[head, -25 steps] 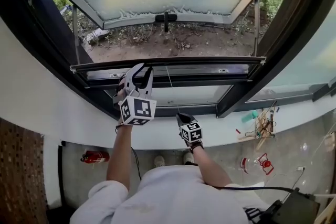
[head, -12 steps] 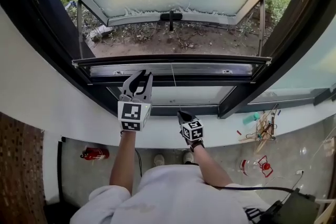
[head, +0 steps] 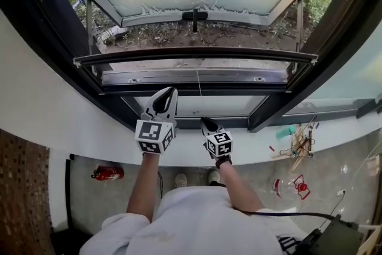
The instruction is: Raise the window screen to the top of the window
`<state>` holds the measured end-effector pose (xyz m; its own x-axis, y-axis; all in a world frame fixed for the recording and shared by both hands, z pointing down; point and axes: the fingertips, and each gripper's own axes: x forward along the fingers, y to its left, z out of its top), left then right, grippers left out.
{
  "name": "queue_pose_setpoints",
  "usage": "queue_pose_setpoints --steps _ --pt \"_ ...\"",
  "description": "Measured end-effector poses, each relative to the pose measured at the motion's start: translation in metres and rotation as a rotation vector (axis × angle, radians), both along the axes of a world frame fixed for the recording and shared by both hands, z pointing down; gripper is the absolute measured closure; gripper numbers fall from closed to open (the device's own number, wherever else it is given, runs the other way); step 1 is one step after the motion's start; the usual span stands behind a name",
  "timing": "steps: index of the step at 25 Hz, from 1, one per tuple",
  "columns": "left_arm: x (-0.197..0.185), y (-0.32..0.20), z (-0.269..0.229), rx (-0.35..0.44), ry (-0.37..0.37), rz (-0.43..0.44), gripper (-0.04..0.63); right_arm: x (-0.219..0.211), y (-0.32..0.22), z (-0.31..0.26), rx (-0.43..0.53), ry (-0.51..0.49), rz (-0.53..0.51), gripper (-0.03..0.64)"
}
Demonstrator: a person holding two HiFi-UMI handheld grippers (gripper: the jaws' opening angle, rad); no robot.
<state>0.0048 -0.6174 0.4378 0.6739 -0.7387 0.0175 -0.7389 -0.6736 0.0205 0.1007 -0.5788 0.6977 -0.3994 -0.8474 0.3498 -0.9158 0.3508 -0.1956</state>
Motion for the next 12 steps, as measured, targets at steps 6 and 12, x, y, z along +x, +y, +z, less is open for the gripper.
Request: queue_pose_setpoints --steps 6,12 --pt "0.012 0.009 -0.002 0.009 -0.001 0.022 0.574 0.000 0.000 -0.017 0.040 0.008 0.002 0.617" --pt "0.020 0.019 0.000 0.007 -0.016 0.043 0.574 0.004 0.000 -0.030 0.074 0.006 0.021 0.617"
